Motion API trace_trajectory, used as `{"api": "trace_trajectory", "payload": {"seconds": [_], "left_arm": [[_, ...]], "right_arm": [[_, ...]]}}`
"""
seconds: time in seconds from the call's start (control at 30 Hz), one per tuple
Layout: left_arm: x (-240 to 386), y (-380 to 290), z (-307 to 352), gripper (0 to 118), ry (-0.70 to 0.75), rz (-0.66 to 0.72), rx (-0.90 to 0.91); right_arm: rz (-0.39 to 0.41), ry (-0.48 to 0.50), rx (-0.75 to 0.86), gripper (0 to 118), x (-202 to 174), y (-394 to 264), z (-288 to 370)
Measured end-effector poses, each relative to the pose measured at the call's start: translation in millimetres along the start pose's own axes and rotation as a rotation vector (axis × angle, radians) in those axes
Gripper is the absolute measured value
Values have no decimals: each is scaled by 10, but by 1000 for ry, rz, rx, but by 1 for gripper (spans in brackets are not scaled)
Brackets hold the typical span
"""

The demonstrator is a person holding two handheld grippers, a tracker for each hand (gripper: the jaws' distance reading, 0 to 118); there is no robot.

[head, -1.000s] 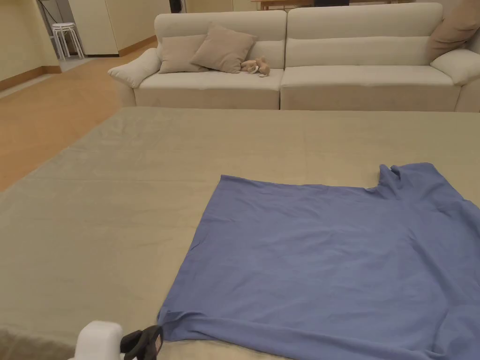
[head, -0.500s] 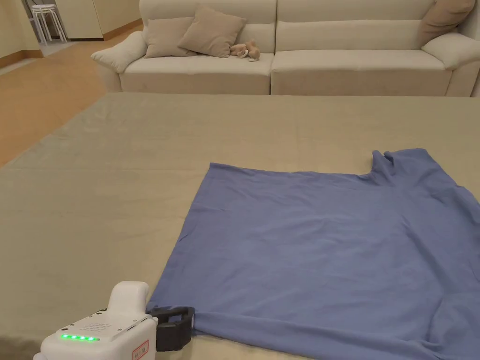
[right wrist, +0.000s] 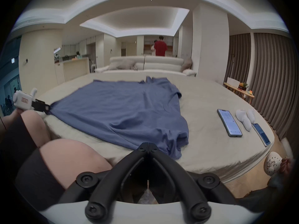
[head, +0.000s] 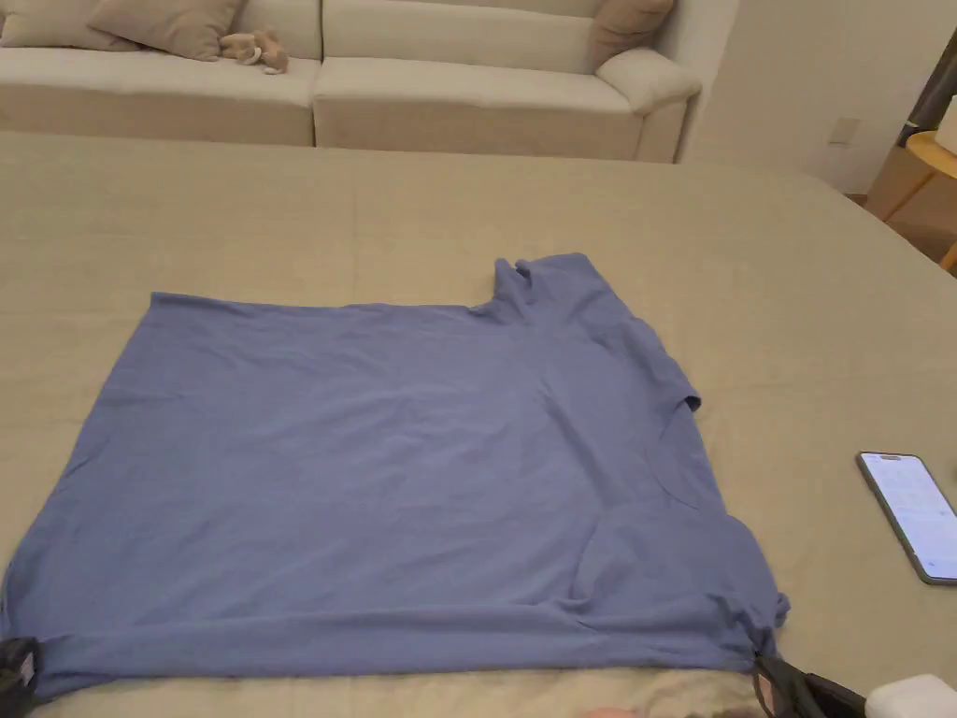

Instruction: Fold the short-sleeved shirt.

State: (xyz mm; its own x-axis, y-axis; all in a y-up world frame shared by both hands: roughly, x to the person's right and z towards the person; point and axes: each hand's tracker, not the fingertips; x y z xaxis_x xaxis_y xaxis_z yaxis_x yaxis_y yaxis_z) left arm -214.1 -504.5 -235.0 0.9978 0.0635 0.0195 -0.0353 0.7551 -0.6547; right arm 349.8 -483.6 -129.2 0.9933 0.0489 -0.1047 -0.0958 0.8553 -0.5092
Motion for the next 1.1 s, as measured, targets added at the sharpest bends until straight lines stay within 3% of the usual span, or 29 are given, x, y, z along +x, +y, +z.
{"api": "trace_trajectory", "payload": {"seconds": [0.03, 0.07, 0.1, 0.13, 0.17, 0.33, 0.37, 0.4, 0.43, 0.47, 0.6, 0.77, 1.1], "left_arm": [[0, 1, 12, 3, 2, -6, 0], [4, -2, 23, 3, 3, -12, -2], [25, -3, 48, 3, 1, -17, -3], [28, -2, 57, 3, 0, -22, -6], [41, -15, 54, 3, -22, 0, -19], [14, 15, 58, 3, -2, -21, -19], [-26, 6, 28, 3, -2, -17, -21], [-37, 10, 26, 3, -2, -14, -22], [-43, 10, 24, 3, -13, 0, -27], [-83, 0, 8, 3, -12, -1, -28], [-224, -6, -23, 3, -14, 4, -20], [-106, 96, 26, 3, -19, 28, 11], [-187, 1117, -312, 3, -45, 20, 87]], "right_arm": [[16, -30, -6, 3, 20, 14, -50], [13, -29, -14, 16, 40, 43, -90], [2, -14, -35, 39, 87, 60, -141], [-17, -2, -81, 75, 141, 71, -225], [-19, -21, -90, 84, 175, 80, -305], [36, -33, -197, 80, 254, 87, -744], [39, -26, -228, 69, 267, 82, -810], [20, -9, -211, 48, 291, 83, -833], [-20, 26, -181, 7, 290, 86, -821], [-51, 59, -158, 7, 248, 109, -777], [-17, 23, -146, 7, 231, 113, -698], [-66, 43, -87, 7, 305, 379, -482], [-18, 69, -68, 7, 497, 1437, -924]]}}
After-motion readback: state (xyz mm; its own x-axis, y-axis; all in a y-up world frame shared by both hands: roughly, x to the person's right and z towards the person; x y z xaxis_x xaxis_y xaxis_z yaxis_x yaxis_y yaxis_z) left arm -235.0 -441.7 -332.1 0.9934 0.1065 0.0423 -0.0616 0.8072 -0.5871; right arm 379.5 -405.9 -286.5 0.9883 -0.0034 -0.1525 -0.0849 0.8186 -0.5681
